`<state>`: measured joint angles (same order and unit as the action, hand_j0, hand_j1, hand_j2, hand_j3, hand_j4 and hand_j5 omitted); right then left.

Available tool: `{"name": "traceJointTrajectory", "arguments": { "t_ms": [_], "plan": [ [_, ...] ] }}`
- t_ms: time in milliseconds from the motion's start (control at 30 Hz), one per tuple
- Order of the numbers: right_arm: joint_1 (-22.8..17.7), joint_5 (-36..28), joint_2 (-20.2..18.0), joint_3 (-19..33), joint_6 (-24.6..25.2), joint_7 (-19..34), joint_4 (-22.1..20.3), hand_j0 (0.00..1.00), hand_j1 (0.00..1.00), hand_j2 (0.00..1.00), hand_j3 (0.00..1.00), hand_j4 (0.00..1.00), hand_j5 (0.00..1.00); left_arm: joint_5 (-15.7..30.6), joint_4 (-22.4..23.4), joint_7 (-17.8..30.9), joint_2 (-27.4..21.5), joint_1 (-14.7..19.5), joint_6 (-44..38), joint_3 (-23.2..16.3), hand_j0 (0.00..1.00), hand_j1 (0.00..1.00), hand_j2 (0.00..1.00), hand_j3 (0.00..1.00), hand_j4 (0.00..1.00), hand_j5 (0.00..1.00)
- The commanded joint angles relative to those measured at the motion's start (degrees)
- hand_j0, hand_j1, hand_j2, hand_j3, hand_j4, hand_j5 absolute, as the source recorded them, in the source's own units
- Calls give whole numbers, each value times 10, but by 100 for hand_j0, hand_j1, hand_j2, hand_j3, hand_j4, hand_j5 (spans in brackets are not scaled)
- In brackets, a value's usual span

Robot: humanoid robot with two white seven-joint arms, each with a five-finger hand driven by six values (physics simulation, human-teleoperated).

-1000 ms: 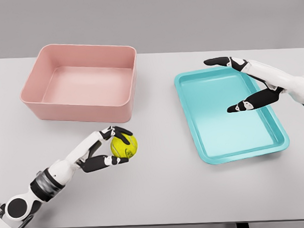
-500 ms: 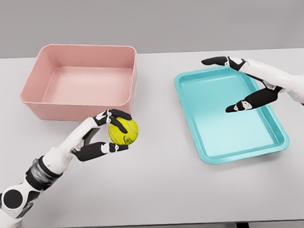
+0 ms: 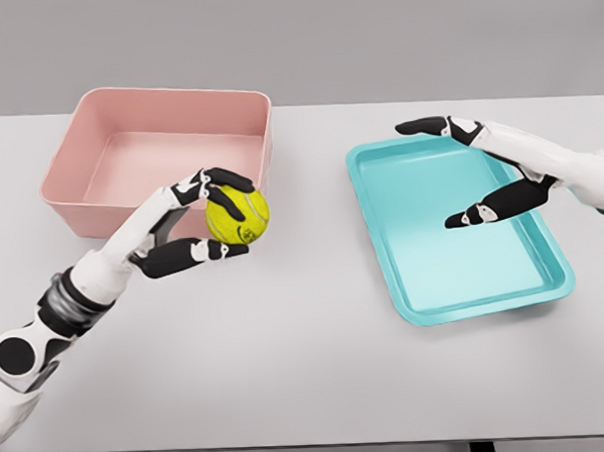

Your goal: Put the tennis from the blue tray into the pink basket with both arms

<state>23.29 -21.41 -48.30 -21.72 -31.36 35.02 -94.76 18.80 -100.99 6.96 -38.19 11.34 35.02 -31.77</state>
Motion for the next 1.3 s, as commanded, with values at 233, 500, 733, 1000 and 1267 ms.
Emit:
{"name": "traceJointTrajectory", "arguments": {
  "t_ms": [233,500,733,1000,1267],
  "plan": [
    [-9,-5,-5,0,17,0,-35,100,100,100,100,100,100,11,8,-1,-2,18,0,28,42,42,42,42,42,42],
    [-20,-5,-1,0,31,0,-56,100,100,100,100,100,100,11,24,-1,0,52,-72,43,42,42,42,42,42,42],
    [-24,-5,0,0,31,0,-57,100,100,100,100,100,100,14,61,-1,1,78,-116,43,43,43,43,43,43,43],
    [-27,-5,0,-4,29,0,-57,100,100,100,100,100,100,23,111,-1,2,100,-158,44,43,43,43,43,43,43],
    [-37,-4,-4,0,27,0,-57,100,100,100,100,100,100,22,164,0,11,131,-200,43,43,43,43,43,43,43]
  ]
}}
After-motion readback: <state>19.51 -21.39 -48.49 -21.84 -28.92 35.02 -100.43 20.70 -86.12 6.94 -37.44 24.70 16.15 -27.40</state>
